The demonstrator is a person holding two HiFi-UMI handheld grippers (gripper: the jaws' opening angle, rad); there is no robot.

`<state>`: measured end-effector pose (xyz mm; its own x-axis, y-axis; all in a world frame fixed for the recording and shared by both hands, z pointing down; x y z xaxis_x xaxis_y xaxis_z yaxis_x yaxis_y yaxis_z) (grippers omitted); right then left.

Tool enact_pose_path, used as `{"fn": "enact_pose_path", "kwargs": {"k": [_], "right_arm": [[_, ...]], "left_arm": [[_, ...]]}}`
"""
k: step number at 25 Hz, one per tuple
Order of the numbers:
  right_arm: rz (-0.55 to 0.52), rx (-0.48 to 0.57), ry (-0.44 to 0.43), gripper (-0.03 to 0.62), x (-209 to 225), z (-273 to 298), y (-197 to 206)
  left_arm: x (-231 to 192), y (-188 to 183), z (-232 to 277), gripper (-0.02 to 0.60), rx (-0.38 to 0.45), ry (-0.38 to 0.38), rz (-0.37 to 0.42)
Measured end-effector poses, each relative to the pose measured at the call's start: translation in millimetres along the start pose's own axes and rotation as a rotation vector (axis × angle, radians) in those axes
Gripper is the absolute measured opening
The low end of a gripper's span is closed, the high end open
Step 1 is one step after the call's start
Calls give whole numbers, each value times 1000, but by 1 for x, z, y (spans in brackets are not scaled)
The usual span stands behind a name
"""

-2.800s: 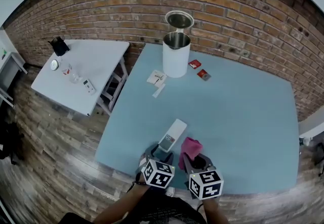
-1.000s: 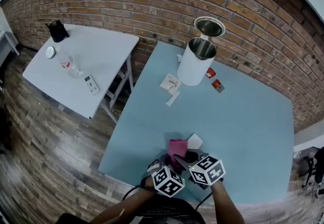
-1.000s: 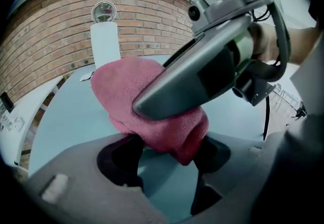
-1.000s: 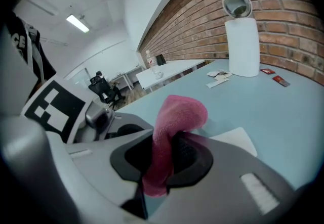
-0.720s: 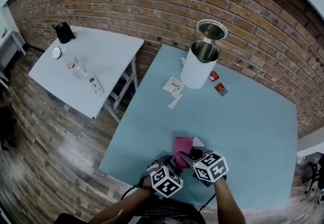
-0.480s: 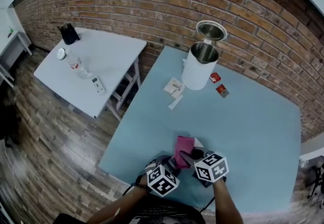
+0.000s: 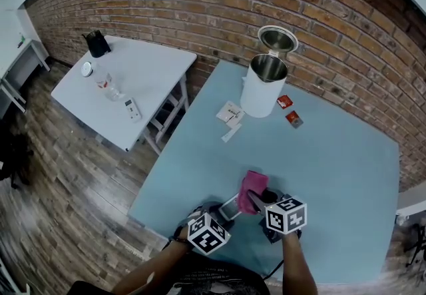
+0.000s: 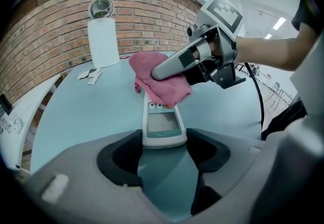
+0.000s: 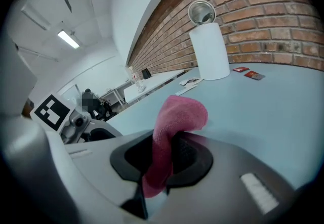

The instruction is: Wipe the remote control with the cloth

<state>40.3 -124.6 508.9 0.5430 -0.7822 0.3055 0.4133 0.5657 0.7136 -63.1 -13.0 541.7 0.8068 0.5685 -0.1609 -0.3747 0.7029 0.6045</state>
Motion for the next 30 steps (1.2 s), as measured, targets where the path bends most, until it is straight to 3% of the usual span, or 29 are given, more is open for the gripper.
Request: {"fn": "enact_pose_path", "kwargs": {"k": [18,24,30], "right_arm": [[202,114,136,66,46,-10,-6],[303,200,328,66,71,-34,-4],[361,296,423,66,70,-55,3]], "left_arm": [[0,2,-1,284,0,-4,-4],[1,4,-2,284,8,-13,-15],[-1,4,-4,284,11,-19,-19]]}}
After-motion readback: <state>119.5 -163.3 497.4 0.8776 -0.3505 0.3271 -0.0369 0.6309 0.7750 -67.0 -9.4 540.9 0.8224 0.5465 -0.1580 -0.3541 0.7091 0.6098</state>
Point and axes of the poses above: the fingertips, and each gripper's own axes: z forward along the fingers, x to its right, y out of its underside, the point moved 7 cm from there along -z, backward along the fingers, and after that the axes turned 5 degrees about y, right-handed, at the moved point
